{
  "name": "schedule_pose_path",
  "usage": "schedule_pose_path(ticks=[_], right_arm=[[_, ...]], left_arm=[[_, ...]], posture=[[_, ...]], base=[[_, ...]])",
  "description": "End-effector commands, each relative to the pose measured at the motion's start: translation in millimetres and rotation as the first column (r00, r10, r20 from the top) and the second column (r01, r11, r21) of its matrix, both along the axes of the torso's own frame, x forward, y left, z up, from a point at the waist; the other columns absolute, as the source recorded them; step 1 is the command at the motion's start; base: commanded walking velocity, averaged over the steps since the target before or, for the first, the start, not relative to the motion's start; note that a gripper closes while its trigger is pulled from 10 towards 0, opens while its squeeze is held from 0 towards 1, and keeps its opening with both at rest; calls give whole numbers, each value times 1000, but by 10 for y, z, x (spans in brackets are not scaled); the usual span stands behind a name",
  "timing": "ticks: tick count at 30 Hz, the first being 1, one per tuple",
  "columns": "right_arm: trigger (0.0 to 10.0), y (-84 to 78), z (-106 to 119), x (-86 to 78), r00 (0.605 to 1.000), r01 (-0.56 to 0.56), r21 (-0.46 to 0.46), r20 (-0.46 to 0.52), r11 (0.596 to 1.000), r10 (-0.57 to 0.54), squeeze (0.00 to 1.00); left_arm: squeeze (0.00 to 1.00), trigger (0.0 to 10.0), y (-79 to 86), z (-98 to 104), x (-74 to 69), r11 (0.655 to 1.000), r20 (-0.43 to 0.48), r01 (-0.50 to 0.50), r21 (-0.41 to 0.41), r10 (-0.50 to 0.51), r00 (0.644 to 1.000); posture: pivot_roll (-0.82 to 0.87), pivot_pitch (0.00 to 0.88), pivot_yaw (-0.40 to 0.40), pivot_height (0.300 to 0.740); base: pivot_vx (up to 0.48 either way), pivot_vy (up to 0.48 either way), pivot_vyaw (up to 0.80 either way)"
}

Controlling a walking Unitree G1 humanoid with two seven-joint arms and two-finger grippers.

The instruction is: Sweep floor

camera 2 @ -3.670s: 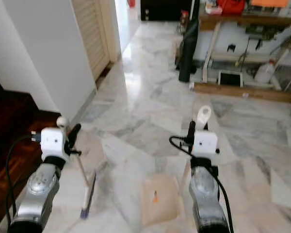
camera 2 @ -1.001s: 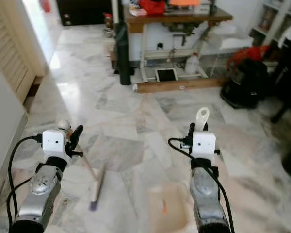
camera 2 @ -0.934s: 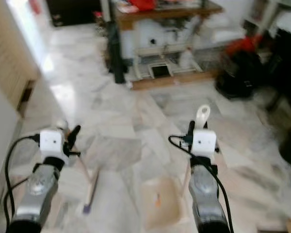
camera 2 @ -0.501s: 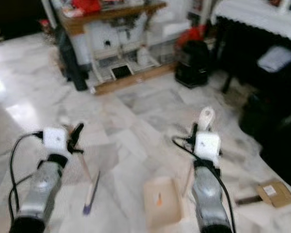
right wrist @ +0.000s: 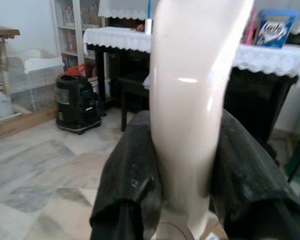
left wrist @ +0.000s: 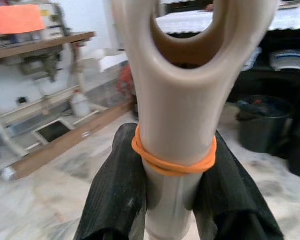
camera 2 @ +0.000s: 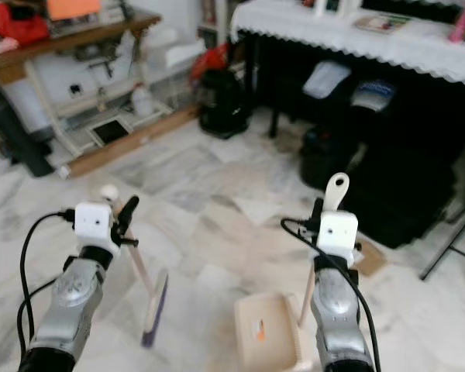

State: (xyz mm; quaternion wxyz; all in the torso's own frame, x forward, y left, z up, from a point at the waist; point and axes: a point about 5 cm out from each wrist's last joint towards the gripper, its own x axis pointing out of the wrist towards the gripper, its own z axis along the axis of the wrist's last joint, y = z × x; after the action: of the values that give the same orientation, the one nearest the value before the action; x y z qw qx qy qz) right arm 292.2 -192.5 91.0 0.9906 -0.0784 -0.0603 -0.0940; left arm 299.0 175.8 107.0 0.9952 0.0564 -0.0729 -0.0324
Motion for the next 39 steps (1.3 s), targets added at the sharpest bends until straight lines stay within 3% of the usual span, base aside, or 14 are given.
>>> schedule_pose_path(ticks=[1,39], right_arm=[[10000,18,102,32,999,-6,6,46,1000,6,0],[10000,17,107,31,999,-9,5,47,1000,8,0]], left_arm=[[0,10000,25,113,28,1000,53,-5,22,4,999],[0,10000,19,118,38,1000,55,-5,16,4,998]], posture=[[-5,0,47,740],[-2,0,40,740]], base=[[0,0,-763],[0,0,-756]])
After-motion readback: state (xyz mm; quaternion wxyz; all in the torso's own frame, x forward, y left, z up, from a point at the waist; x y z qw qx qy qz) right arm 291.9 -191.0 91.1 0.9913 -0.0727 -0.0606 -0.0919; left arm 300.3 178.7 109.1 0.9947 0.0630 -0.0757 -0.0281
